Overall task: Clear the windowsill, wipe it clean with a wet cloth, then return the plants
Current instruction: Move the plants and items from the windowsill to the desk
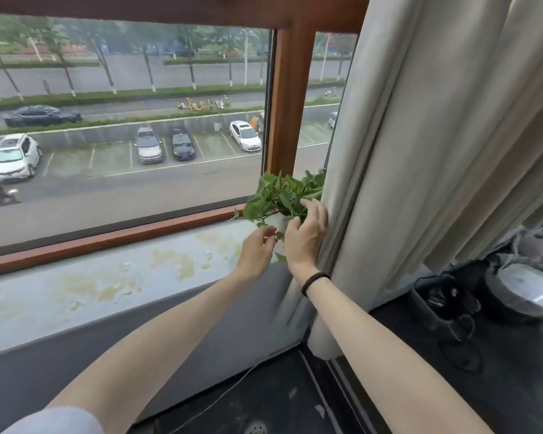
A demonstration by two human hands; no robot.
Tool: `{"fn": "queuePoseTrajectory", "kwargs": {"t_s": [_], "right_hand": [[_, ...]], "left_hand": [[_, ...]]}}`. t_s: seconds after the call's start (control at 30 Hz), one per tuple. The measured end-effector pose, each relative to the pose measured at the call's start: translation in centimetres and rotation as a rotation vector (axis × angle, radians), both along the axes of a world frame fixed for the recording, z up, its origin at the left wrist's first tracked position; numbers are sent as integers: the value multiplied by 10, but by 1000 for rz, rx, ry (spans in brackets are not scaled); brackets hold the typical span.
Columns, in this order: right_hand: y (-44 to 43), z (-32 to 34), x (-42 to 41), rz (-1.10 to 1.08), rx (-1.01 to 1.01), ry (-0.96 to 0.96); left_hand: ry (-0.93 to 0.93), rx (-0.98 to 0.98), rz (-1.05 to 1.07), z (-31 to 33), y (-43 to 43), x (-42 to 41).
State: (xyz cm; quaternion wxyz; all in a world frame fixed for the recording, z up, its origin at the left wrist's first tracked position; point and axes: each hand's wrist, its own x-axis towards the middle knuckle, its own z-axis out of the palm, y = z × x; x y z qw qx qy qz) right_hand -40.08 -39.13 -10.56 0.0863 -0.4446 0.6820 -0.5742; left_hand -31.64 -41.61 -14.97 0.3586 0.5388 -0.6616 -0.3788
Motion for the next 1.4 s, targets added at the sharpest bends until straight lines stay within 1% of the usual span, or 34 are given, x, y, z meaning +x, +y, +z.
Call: {"fn": "queuePoseTrajectory", "kwargs": {"t_s": [0.07,0.13,0.17,0.27,0.33,0.4,0.43,0.53,0.6,0.67,0.73,0.77,0.83,0.93,1.0,1.1,1.2,1.27,1.33,1.4], "right_hand": [[-11,2,-12,-85,-31,-54],[-23,5,-21,-142,-75,-124],[-27,6,-25,-155,-76,-151],[-38,6,-32,-202,-2,-224],[-46,9,-41,-240,25,-372],[-55,13,-52,-294,23,-544],[-59,13,-59,-313,20,-593],[-70,11,-75,-298,71,-643],[-75,8,-85,-276,75,-684],[-80,1,-100,-272,106,-683],[-87,-8,-117,-265,171,-687],[-89,-11,-124,-271,189,-685],[-85,-5,-127,-276,184,-676],[-74,6,-127,-249,208,-670],[-69,8,-130,-236,223,-668],[-65,8,-130,-237,242,-652],[-60,10,-127,-202,260,-688],[-50,17,-127,-133,300,-694],[-41,25,-122,-35,350,-700],[-36,31,-116,35,346,-738]], "left_hand": [[31,-53,42,5,-12,-10],[13,-86,72,8,-24,-17],[-4,-67,66,9,-31,-18],[-129,33,-47,7,-50,-25],[-196,86,-118,12,-56,-32],[-222,162,-140,15,-61,-36],[-192,234,-134,14,-65,-39],[-8,430,-71,10,-74,-47],[78,493,-39,9,-79,-52],[207,577,-11,9,-83,-57],[266,633,7,4,-90,-61],[263,643,9,3,-93,-62],[276,651,26,3,-95,-64],[419,681,46,11,-92,-67],[473,691,85,12,-91,-67],[473,668,99,16,-90,-66],[495,564,86,28,-86,-64],[476,476,90,42,-86,-60],[443,430,107,58,-88,-56],[411,391,127,73,-84,-50]]}}
